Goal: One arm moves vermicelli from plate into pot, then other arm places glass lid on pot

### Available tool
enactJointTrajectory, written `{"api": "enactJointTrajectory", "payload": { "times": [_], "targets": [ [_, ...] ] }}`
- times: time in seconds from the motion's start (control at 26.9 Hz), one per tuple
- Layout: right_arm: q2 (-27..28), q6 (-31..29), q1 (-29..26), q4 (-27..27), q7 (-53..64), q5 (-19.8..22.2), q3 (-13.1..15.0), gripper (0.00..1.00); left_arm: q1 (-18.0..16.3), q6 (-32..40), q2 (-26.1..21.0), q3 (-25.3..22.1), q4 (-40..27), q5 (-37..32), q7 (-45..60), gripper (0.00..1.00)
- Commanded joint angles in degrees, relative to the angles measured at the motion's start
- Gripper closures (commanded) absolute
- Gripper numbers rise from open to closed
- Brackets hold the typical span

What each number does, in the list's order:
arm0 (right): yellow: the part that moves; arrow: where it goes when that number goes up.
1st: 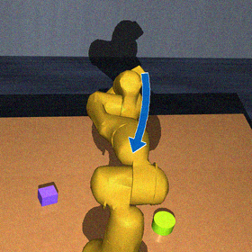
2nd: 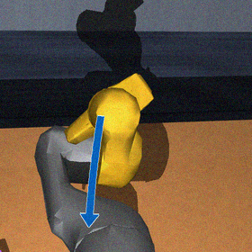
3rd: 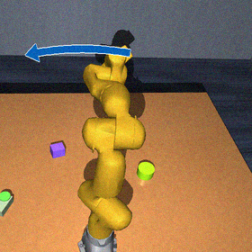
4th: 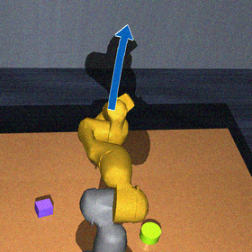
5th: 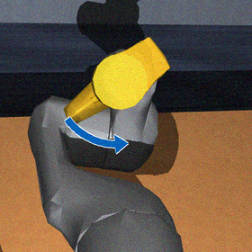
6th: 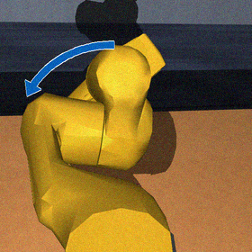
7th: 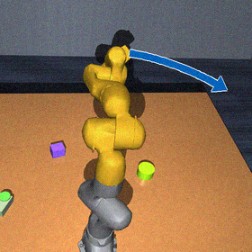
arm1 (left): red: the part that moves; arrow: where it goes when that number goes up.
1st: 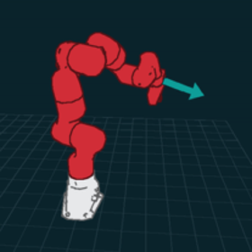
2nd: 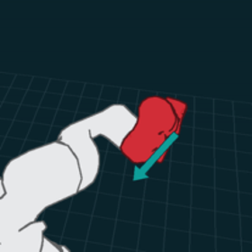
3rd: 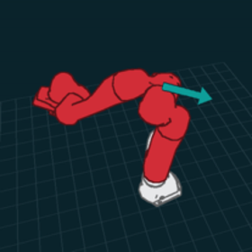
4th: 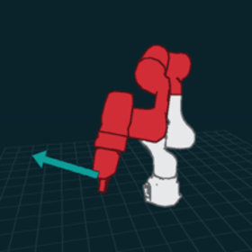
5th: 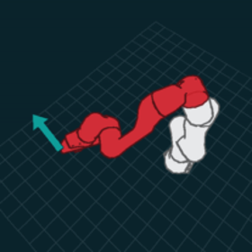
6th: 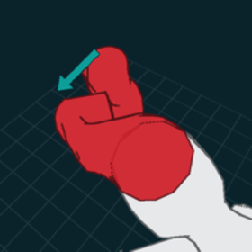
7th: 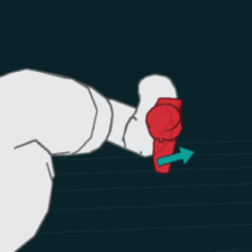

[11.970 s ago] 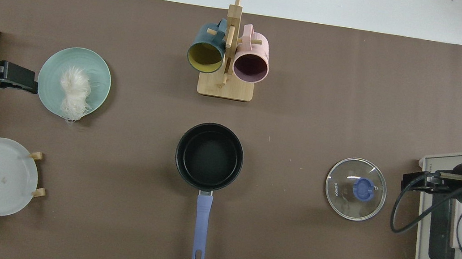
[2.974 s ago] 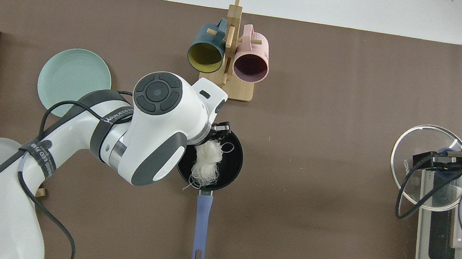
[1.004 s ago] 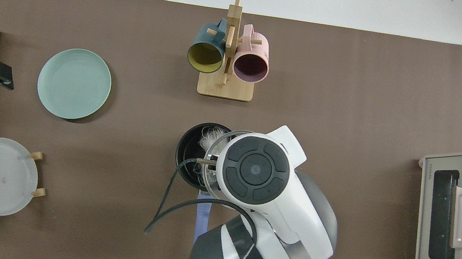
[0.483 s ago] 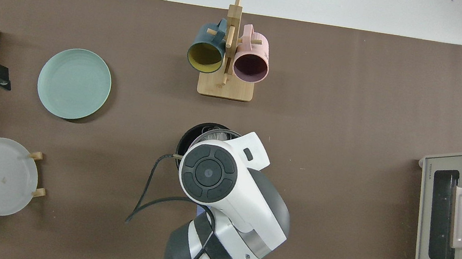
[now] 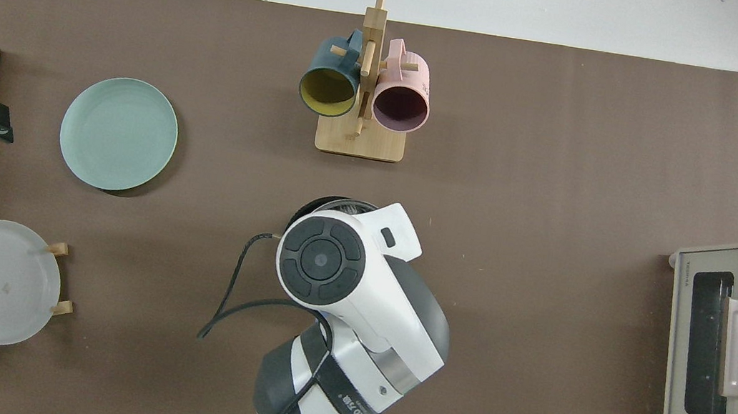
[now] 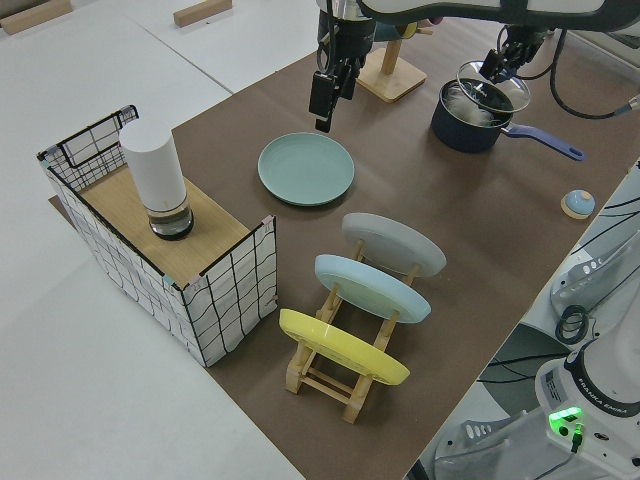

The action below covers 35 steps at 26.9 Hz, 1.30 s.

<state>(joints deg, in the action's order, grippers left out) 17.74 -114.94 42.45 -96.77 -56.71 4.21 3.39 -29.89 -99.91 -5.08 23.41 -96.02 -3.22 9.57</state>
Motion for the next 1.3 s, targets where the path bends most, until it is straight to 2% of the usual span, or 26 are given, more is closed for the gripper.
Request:
{"api": "enactJointTrajectory", "payload": {
  "times": [0.0, 0.19, 0.59, 0.67, 0.74, 1.26],
  "targets": [
    [6.2, 6.7, -0.2, 11.7, -1.6, 0.5, -0.1, 1.00, 9.2, -0.9, 1.6, -9.5, -0.7, 1.8, -1.0, 0.00],
    [6.7, 6.6, -0.5, 12.7, -1.4, 0.5, -0.2, 1.00, 16.0, -1.1, 1.8, -16.1, -0.7, 1.9, -1.0, 0.00],
    [7.7, 3.8, -0.8, 12.0, -0.4, -0.7, -0.2, 1.00, 27.3, -0.6, 2.4, -25.2, -0.9, 2.3, -2.0, 0.00],
    [7.7, 0.9, -0.6, 10.6, -0.2, -2.4, -0.2, 1.00, 28.0, -0.6, 2.5, -25.8, -0.9, 2.3, -2.0, 0.00],
    [7.4, 0.4, -0.5, 9.6, 0.5, -3.3, -0.2, 1.00, 28.0, -0.7, 2.5, -25.8, -0.9, 2.3, -2.0, 0.00],
    [6.4, 0.0, -0.8, 6.7, 2.7, -3.6, -0.2, 1.00, 28.0, -0.1, 3.1, -23.7, 0.1, 2.1, -1.3, 0.00]
  ]
}}
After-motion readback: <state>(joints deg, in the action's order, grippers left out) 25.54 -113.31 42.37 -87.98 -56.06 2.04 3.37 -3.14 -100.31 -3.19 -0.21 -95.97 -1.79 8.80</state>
